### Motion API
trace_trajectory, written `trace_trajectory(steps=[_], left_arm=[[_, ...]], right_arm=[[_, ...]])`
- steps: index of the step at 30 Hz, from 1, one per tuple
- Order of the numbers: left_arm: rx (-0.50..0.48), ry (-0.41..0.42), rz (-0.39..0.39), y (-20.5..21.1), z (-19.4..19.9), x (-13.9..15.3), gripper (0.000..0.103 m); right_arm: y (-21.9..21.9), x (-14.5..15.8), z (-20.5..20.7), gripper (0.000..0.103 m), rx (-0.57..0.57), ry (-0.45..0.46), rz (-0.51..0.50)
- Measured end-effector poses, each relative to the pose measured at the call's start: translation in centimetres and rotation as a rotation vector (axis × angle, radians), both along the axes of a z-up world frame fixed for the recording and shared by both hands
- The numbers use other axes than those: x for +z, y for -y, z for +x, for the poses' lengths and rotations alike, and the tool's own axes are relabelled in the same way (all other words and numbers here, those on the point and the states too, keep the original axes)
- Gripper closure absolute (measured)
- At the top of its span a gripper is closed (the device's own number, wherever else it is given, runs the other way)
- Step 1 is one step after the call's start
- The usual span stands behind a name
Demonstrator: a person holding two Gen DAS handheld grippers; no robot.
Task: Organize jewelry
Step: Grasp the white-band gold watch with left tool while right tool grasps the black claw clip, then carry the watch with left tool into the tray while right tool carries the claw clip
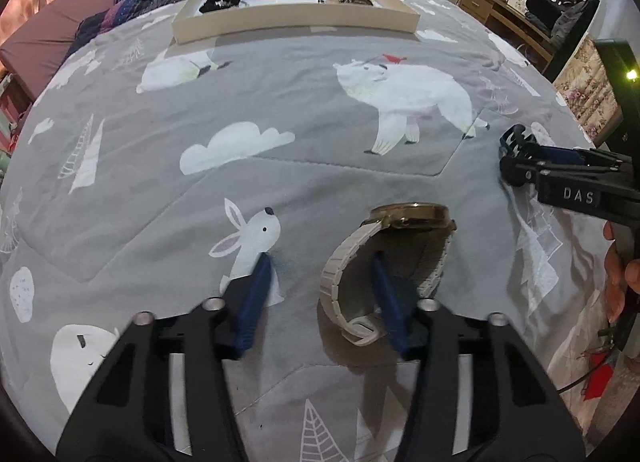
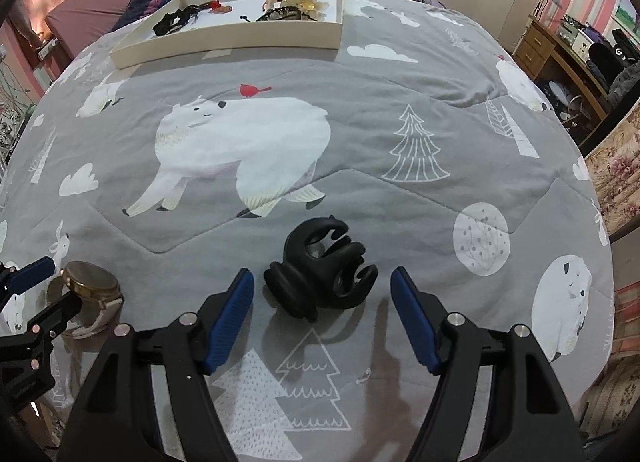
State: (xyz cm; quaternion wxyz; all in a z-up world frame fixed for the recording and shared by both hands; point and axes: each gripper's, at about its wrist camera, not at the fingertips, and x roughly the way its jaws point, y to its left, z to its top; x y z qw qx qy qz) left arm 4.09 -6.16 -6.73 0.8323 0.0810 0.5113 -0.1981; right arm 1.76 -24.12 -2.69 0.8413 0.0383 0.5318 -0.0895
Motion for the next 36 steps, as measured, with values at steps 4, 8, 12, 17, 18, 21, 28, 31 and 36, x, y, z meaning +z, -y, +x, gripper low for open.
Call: trace_trajectory(steps=[4,8,12,17,18,21,28,31,36], left_arm=[[-0.002,0.015,0.005,0.0,0.0,0.1,0.075],[-0.016,0.012,0.004,0.1,-0.1,0.2,0.089],[-0.026,0.009,0.002,0.5,0.1,0.2,0.097],[-0.025,0.001,-0.015,0.5,0.7,0.5,0.097],[-0.024,0.002,-0.018,0.5,0.8,0.6,0.097],[-0.016,0.007,-0.019,0.6,1.4,1.0,0.097],[-0.007,0.022,-0.024,1.2,3.3,2.2,0.097],[0.003,0.024,-0.036,1.1,4.6,2.9,0.097],[0.016,0.026,-0.041,1.1,7.0,4.1,0.097]], right_arm=[[-0.1,-0.3,0.1,0.047,0.010,0.005,0.018],[-0.3,-0.2,0.0,0.048,0.010,0.014,0.011],[-0.2,0.1,0.0,0.055,0.008,0.027,0.000],[-0.4,0.4,0.2,0.056,0.023,0.030,-0.012],[-0.4,0.5,0.2,0.056,0.022,0.035,-0.014],[-0.3,1.0,0.6,0.056,0.025,0.043,-0.013],[-0.4,2.0,2.3,0.055,0.037,0.056,-0.019],[-0.4,2.2,3.3,0.056,0.044,0.053,-0.016],[-0.3,2.5,5.2,0.056,0.048,0.046,-0.010]])
